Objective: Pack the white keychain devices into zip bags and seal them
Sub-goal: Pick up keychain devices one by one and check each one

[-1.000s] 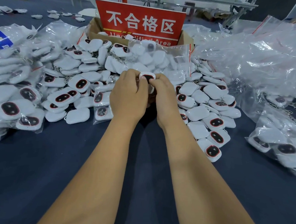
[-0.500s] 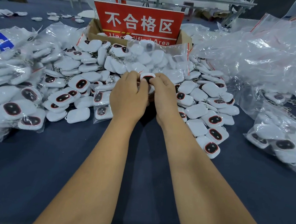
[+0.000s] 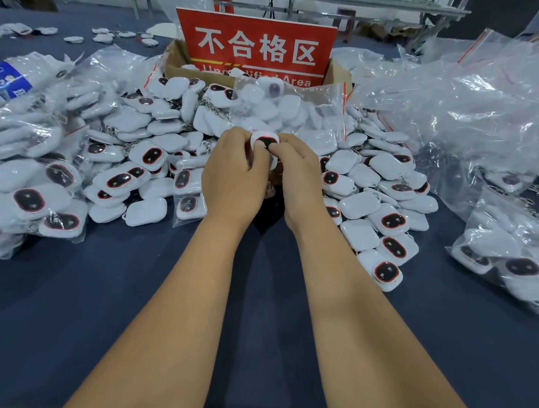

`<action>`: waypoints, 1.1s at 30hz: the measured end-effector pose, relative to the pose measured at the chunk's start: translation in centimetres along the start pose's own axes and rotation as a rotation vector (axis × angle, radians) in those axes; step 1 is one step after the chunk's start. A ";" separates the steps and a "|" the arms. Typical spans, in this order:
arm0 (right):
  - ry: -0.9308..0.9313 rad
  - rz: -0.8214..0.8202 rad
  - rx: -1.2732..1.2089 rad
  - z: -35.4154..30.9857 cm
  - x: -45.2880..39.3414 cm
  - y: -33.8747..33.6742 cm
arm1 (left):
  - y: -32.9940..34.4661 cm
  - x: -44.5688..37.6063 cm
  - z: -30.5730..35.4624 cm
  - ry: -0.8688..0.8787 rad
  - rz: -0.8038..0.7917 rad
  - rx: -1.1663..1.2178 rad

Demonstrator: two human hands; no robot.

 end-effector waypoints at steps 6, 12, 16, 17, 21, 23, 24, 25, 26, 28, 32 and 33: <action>0.044 0.111 -0.170 0.1 -0.3 -1.3 | -0.3 -0.4 -0.2 -0.098 -0.044 0.222; 0.028 0.104 -0.462 -0.5 -0.7 -2.6 | -2.2 -0.6 -0.5 -0.134 0.052 0.120; -0.035 0.035 -0.304 -0.9 -0.1 -0.9 | -2.6 -0.7 -1.0 -0.134 0.085 0.131; -0.060 0.026 -0.225 -1.0 0.0 -0.6 | -2.7 -0.7 -0.9 -0.128 0.096 0.137; -0.139 0.104 0.114 -1.1 0.6 -0.6 | -3.1 -0.6 -0.7 -0.116 0.163 0.161; -0.148 0.131 0.157 -1.1 0.8 -0.6 | -3.2 -0.6 -0.6 -0.101 0.182 0.168; -0.152 0.132 0.166 -1.1 0.9 -0.5 | -3.2 -0.6 -0.5 -0.092 0.190 0.167; -0.158 0.130 0.188 -1.1 0.9 -0.3 | -3.3 -0.6 -0.4 -0.084 0.201 0.166; -0.164 0.123 0.222 -1.1 0.9 -0.1 | -3.4 -0.6 -0.3 -0.079 0.215 0.165; -0.176 0.104 0.298 -1.0 0.9 0.4 | -3.8 -0.6 -0.2 -0.065 0.244 0.166; -0.204 0.070 0.430 -0.9 0.7 1.0 | -4.1 -0.6 0.3 -0.013 0.270 0.204; -0.208 0.090 0.482 -0.9 0.6 0.9 | -4.3 -0.6 0.5 -0.004 0.287 0.215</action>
Point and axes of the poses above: each hand's wrist, its own x-axis away from the middle knuckle, its own y-axis out of the palm, z = x × y, the point moved 8 cm from there along -x, towards the middle knuckle, and after that the axes turned 12 degrees about y, right-handed, at the moved point
